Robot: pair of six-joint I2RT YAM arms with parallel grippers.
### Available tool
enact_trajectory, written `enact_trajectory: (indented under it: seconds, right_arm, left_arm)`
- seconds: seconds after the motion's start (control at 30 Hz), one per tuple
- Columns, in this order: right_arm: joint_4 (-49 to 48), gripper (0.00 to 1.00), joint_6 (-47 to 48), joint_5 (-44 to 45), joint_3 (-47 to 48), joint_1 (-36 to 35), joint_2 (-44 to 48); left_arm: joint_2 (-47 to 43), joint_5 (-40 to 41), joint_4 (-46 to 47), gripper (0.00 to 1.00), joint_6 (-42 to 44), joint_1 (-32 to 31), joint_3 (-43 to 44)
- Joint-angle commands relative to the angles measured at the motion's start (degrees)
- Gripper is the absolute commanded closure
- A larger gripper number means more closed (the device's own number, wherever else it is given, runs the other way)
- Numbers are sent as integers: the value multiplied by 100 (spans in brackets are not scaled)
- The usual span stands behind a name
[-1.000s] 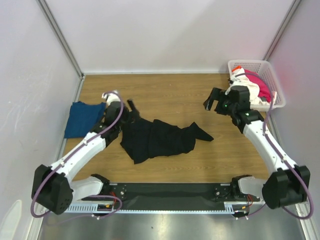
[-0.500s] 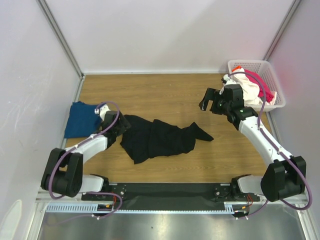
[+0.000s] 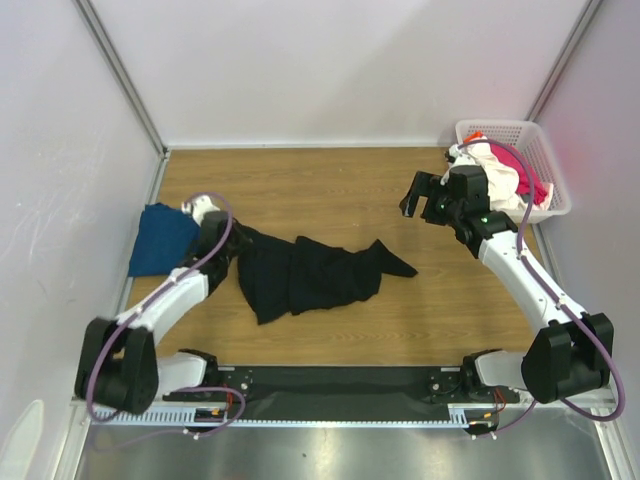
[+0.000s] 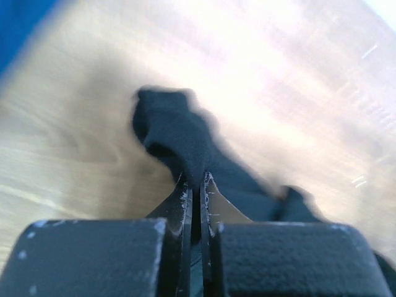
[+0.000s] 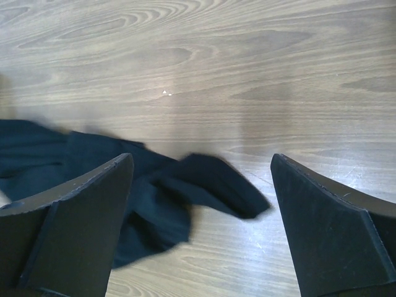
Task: Fold and stack the t-shirts
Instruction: Flatten the tshirt out
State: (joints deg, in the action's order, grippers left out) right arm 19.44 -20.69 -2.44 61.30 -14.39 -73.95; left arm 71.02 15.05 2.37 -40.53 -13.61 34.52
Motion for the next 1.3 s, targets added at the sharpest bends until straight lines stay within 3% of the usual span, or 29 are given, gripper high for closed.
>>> enact_trajectory:
  seconds: [0.0, 0.17, 0.3, 0.5, 0.63, 0.77, 0.8, 0.83, 0.87, 0.9, 0.97, 1.13, 1.27]
  right_arm:
    - [-133, 0, 126, 6, 163, -20, 21]
    - [-300, 0, 100, -108, 49, -20, 12]
    - [-283, 0, 74, -108, 32, -20, 30]
    - [-38, 0, -40, 235, -39, 129, 275]
    - [218, 0, -400, -140, -100, 978, 521]
    - [130, 0, -419, -504, -390, 1578, 873]
    - [156, 0, -366, -434, -451, 1597, 909]
    - [183, 0, -340, -337, -452, 1615, 926]
    - [261, 0, -339, -328, -443, 1624, 909]
    - [297, 0, -339, -328, -435, 1633, 900]
    - [323, 0, -366, -371, -443, 1633, 883]
    - [16, 0, -357, -931, -619, 1624, 821]
    - [-203, 0, -357, -865, -680, 1178, 453]
  left_arm:
    - [-956, 780, -666, 100, 1017, 16, 1116]
    - [-1258, 227, -1089, 100, 1680, -238, 1943]
    - [-881, 1120, -1247, 100, 1751, -1623, 2374]
    - [463, 1607, -881, 100, 1452, -3189, 3349]
    - [1535, 1475, -563, 100, 1084, -3657, 3789]
    - [2502, 582, -422, 100, 723, -3956, 4394]
    - [2843, 448, -352, 89, 896, -4140, 4553]
    - [3047, 359, -473, 67, 1002, -4228, 4789]
    - [3206, 219, -631, 40, 1091, -4308, 5296]
    - [3372, -43, -841, 1, 1213, -4413, 5476]
    - [3304, -291, -852, 0, 1302, -4431, 5600]
    - [2306, 331, -1519, 0, 1575, -4090, 5443]
    - [1400, 780, -1713, 0, 1304, -3317, 4181]
